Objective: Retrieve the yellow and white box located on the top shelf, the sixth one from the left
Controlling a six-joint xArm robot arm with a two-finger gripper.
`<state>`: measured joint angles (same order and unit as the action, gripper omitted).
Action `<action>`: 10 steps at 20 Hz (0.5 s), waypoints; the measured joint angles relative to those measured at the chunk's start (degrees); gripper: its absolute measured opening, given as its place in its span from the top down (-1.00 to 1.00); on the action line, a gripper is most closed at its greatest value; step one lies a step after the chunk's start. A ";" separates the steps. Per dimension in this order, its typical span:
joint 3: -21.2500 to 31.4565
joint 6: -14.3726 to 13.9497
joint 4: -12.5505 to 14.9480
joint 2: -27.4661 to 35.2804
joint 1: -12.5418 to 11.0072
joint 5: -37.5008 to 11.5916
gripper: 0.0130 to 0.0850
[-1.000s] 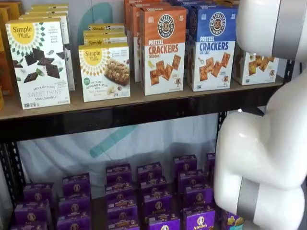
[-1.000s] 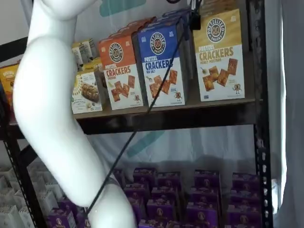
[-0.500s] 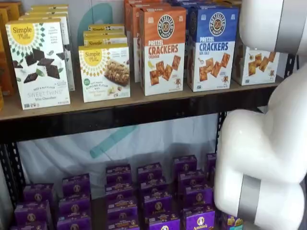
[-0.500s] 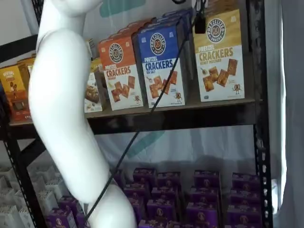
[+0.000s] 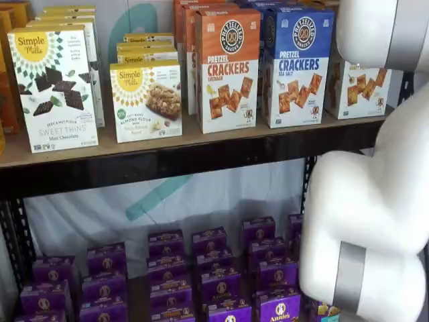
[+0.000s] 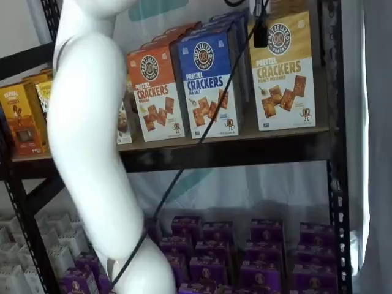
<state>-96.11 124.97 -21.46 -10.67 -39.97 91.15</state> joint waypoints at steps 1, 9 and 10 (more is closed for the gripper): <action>-1.14 -0.28 0.86 0.74 0.27 1.10 -1.00; -10.78 -2.02 7.30 6.74 2.40 10.03 -1.00; -11.54 -2.16 7.68 7.23 2.59 10.60 -1.00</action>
<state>-107.65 122.81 -13.77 -3.45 -37.38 101.76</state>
